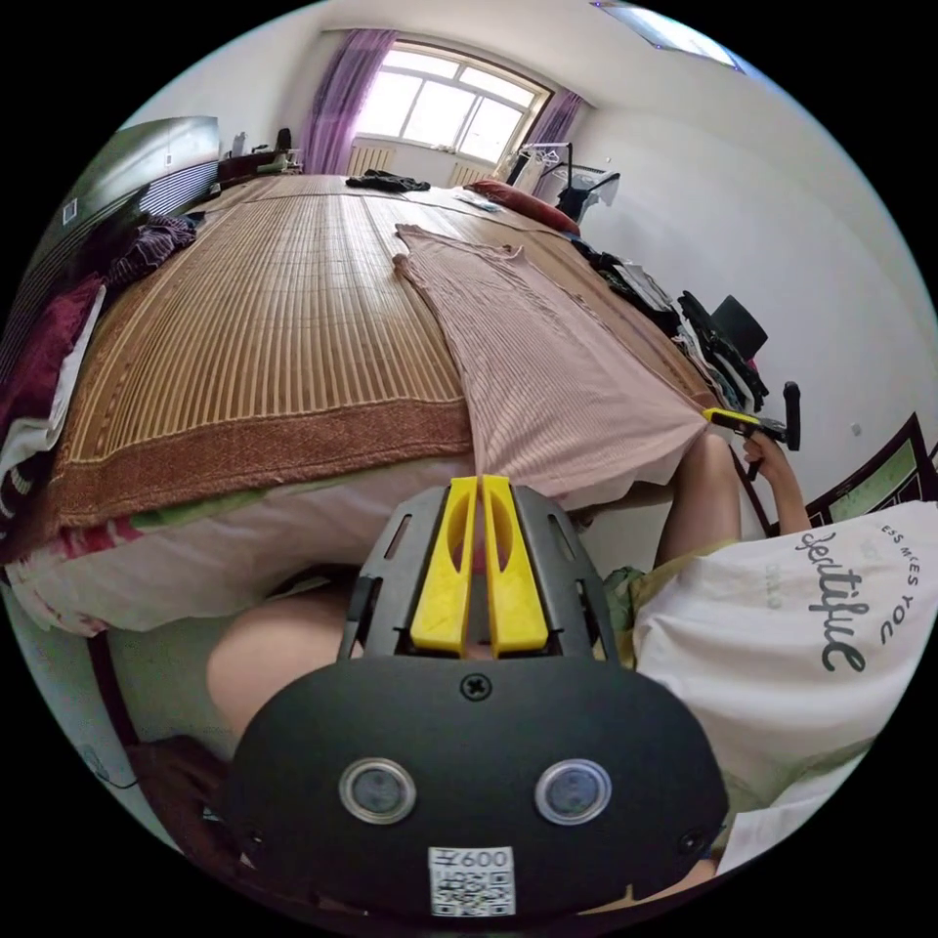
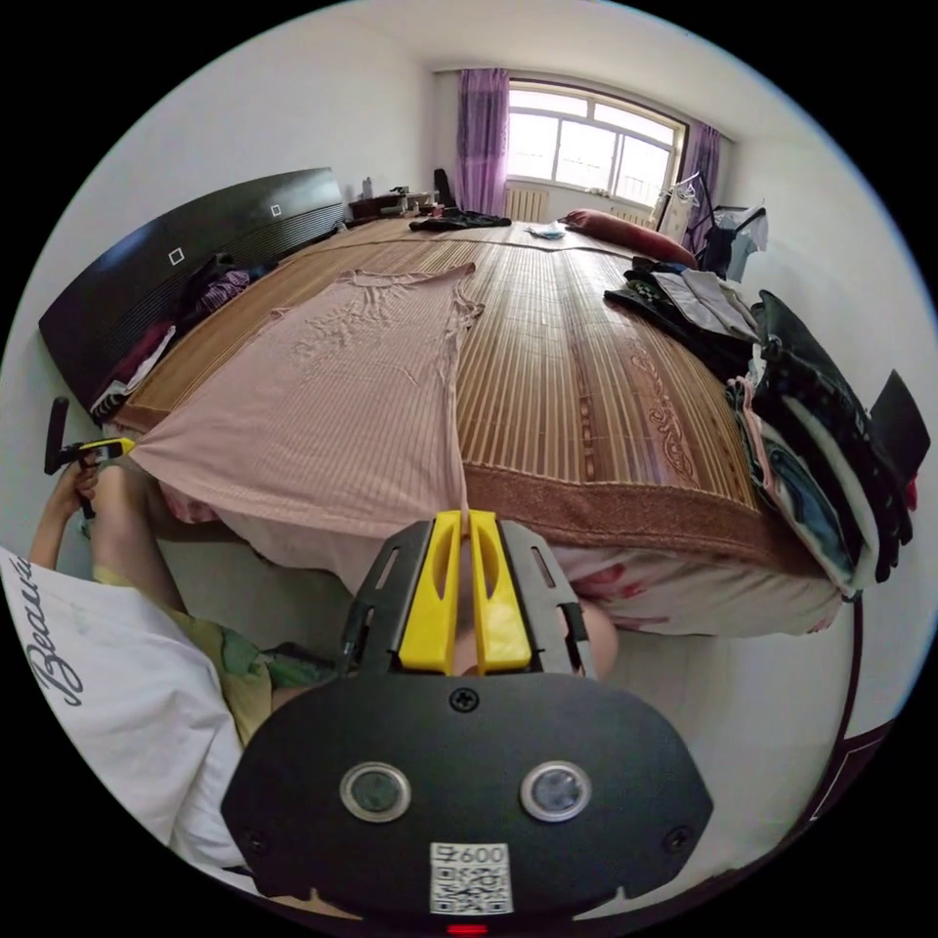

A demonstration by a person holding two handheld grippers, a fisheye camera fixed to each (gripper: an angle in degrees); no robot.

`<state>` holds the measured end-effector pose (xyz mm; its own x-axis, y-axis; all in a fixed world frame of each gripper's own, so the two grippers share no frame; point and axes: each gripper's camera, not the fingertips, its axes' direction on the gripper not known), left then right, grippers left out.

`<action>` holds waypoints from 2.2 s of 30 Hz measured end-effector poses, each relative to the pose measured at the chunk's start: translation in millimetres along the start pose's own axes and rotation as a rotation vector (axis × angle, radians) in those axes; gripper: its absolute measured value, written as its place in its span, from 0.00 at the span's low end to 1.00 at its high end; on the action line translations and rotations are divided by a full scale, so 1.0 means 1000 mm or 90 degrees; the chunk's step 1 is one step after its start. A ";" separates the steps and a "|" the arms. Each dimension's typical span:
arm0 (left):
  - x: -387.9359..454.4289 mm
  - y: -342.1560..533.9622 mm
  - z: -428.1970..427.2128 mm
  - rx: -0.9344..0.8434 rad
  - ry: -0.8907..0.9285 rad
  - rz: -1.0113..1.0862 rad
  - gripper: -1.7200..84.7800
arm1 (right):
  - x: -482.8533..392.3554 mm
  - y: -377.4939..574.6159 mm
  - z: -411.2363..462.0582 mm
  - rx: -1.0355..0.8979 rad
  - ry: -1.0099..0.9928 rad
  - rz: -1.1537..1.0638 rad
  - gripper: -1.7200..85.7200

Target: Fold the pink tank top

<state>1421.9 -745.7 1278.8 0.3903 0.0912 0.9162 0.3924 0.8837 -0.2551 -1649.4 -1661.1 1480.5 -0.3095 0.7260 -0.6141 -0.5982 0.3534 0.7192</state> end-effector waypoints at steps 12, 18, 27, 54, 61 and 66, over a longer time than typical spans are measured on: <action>0.085 0.036 0.008 -0.037 0.055 -0.024 0.04 | -0.066 0.058 -0.040 -0.033 -0.034 0.032 0.01; 0.134 0.054 -0.021 -0.065 0.118 -0.018 0.04 | -0.096 0.086 -0.097 -0.064 -0.020 -0.011 0.01; 0.214 0.002 -0.099 0.043 0.051 0.172 0.04 | -0.110 0.050 -0.201 0.053 -0.049 -0.066 0.01; 0.088 -0.146 -0.002 0.117 0.259 0.077 0.04 | -0.023 -0.077 -0.086 0.120 -0.195 -0.022 0.01; 0.070 -0.131 0.014 0.081 0.279 0.067 0.04 | -0.020 -0.048 -0.073 0.088 -0.192 -0.046 0.01; 0.064 -0.119 0.025 0.064 0.261 0.073 0.04 | -0.018 -0.024 -0.068 0.090 -0.193 -0.055 0.01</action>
<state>1379.4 -834.1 1375.3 0.7328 0.0199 0.6801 0.2518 0.9206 -0.2983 -1679.5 -1722.7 1452.8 -0.0154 0.8246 -0.5655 -0.4983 0.4841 0.7193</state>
